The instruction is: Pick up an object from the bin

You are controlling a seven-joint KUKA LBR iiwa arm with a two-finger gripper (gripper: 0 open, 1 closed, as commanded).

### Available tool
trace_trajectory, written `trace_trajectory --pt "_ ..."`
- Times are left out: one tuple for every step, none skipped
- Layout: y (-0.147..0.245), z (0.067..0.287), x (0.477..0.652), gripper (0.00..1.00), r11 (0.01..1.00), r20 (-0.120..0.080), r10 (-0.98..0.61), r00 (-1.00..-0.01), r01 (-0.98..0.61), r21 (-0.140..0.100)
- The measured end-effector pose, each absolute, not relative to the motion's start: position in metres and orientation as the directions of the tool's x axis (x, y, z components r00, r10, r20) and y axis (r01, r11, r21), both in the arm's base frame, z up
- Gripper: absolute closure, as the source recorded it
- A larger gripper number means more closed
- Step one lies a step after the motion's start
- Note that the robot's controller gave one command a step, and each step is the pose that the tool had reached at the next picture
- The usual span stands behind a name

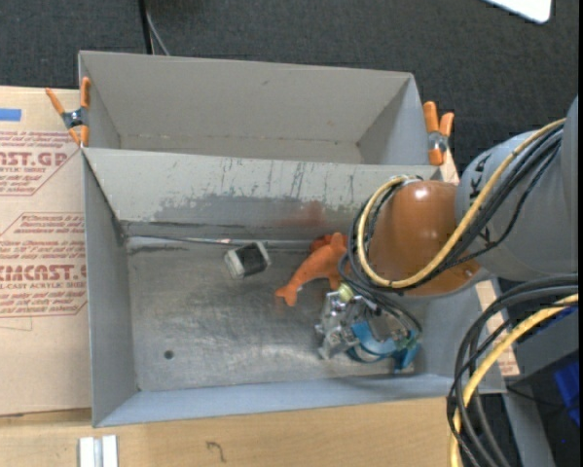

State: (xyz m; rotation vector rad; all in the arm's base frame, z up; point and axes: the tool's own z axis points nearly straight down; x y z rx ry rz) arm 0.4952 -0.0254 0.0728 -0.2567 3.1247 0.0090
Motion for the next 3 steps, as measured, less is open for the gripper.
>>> trace_trajectory --pt "-0.025 0.073 0.495 1.00 0.987 -0.006 -0.163 -0.987 -0.163 0.005" --pt "-0.027 0.111 0.494 1.00 0.983 -0.002 -0.184 -0.983 -0.184 0.000" --pt "-0.041 0.166 0.496 1.00 0.985 0.005 -0.170 -0.985 -0.170 0.002"
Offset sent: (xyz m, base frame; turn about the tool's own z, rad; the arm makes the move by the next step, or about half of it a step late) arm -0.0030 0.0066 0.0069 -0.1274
